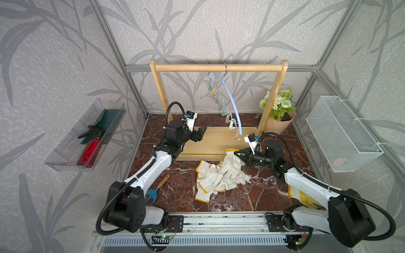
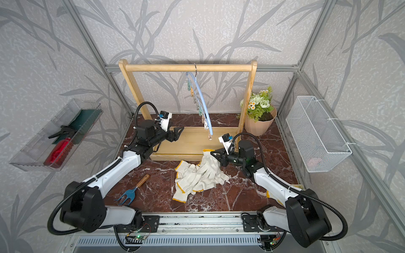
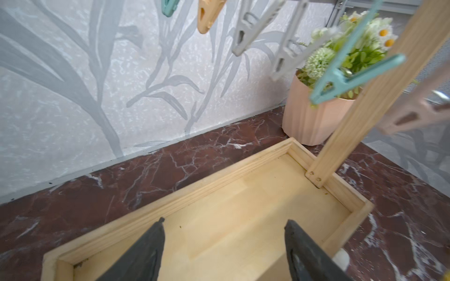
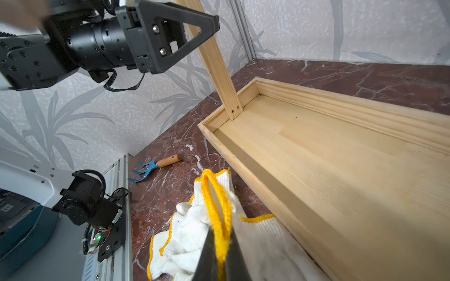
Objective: Clip the gloves onto a hanger to dry
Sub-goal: Pick up the glove from the center of the board, then open the clamp at the hanger.
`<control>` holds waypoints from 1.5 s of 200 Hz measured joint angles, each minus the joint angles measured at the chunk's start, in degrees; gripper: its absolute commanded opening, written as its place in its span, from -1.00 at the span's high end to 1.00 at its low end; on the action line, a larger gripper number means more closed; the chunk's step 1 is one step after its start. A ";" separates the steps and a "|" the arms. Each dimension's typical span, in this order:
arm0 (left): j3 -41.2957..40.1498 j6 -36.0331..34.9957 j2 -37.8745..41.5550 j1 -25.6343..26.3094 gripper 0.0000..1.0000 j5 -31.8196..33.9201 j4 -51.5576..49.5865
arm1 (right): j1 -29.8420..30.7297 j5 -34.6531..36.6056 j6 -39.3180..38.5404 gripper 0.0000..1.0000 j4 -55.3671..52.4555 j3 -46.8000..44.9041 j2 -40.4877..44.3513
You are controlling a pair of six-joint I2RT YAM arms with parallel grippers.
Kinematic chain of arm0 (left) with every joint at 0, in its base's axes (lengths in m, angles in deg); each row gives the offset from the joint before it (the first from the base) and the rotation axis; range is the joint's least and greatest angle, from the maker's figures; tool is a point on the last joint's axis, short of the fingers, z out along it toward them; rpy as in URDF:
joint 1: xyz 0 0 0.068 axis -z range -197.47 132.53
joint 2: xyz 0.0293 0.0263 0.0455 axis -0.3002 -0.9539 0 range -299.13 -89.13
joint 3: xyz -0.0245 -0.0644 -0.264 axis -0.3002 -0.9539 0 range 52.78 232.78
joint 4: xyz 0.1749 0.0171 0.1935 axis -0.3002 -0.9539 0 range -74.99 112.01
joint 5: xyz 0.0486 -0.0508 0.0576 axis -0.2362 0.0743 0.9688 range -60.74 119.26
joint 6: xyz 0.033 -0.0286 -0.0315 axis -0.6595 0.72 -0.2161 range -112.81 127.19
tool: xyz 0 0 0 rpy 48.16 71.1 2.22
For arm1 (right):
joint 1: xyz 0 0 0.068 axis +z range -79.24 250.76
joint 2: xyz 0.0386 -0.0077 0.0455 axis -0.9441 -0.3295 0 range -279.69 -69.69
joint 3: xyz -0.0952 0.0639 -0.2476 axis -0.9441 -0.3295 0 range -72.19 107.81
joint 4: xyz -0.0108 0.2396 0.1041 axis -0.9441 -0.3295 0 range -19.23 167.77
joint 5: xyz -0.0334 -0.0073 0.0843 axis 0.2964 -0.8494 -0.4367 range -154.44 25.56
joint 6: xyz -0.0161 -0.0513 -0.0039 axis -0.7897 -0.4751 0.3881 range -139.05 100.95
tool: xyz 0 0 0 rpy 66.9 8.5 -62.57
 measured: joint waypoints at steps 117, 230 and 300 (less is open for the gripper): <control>30.27 -3.80 -32.76 -2.64 -0.48 -3.10 15.89 | -2.78 8.37 -1.51 1.00 -9.70 30.40 -23.69; 46.97 -2.58 -42.23 -4.17 -0.30 -9.18 21.42 | -2.69 13.03 -3.26 1.00 -20.17 62.97 -42.38; 51.41 -2.08 -44.57 -3.89 -0.25 -13.22 20.85 | -2.71 14.75 -3.48 1.00 -28.79 92.37 -57.09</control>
